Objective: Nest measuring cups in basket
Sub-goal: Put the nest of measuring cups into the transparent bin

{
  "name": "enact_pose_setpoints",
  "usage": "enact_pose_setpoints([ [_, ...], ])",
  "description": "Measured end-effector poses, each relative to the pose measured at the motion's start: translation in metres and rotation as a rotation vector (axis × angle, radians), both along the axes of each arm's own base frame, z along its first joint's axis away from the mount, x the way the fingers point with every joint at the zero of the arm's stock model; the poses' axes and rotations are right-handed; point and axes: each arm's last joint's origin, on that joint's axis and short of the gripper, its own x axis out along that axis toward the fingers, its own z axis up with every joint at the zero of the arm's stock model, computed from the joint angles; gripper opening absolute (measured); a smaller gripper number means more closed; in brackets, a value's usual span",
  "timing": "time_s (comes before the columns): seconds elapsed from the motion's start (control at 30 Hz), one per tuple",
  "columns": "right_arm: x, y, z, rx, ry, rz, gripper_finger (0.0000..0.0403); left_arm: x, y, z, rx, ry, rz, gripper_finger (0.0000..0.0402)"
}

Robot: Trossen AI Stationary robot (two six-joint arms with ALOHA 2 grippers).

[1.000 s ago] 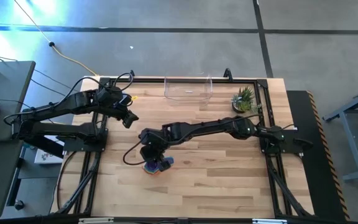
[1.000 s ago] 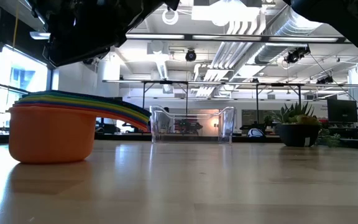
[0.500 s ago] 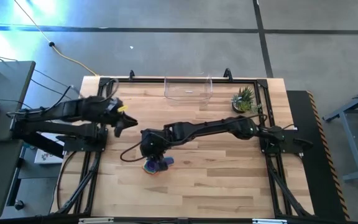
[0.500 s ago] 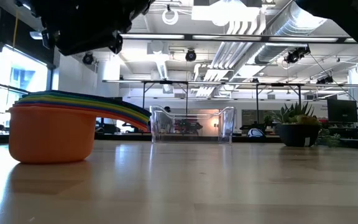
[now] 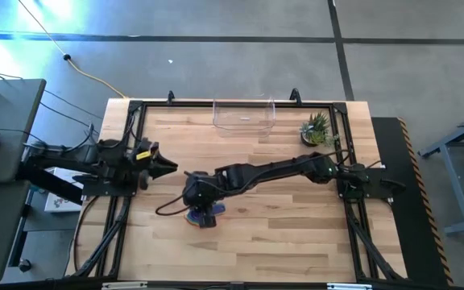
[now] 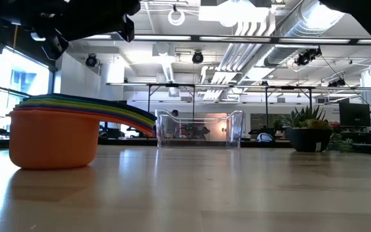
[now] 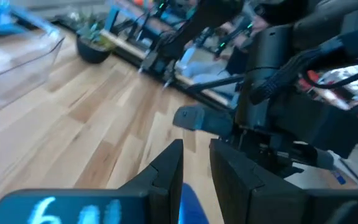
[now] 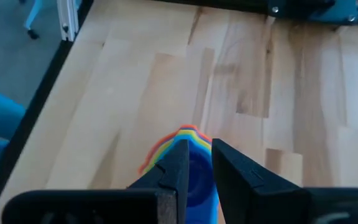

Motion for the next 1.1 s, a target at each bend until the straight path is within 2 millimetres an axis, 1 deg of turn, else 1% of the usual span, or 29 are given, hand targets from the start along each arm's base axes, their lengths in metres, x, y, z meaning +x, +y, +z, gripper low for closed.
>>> enact_pose_setpoints([
  [0.13,0.0,0.002,0.0,0.028,0.009,-0.034,0.0062,-0.005,0.0,-0.008,0.021,-0.111,-0.007,0.0071],
  [0.23,-0.001,-0.004,0.004,0.04,0.009,-0.093,0.0062,-0.009,0.0,-0.015,0.027,-0.174,-0.004,0.0071],
  [0.47,0.0,-0.022,0.009,0.089,0.016,-0.201,0.0062,-0.015,0.001,-0.041,0.062,-0.186,-0.012,0.0071],
  [0.67,0.001,-0.036,0.012,0.147,0.019,-0.292,0.0062,-0.017,0.001,-0.058,0.08,-0.201,-0.017,0.0071],
  [0.8,0.001,-0.042,0.013,0.15,0.016,-0.303,0.0062,-0.015,0.001,-0.066,0.127,-0.184,-0.021,0.0071],
  [0.9,0.001,-0.044,0.013,0.152,0.017,-0.306,0.0062,-0.012,0.0,-0.076,0.133,-0.174,-0.025,0.0071],
  [1.1,0.002,-0.054,0.013,0.187,0.024,-0.361,0.0062,-0.012,0.0,-0.077,0.173,-0.169,-0.041,0.0071],
])
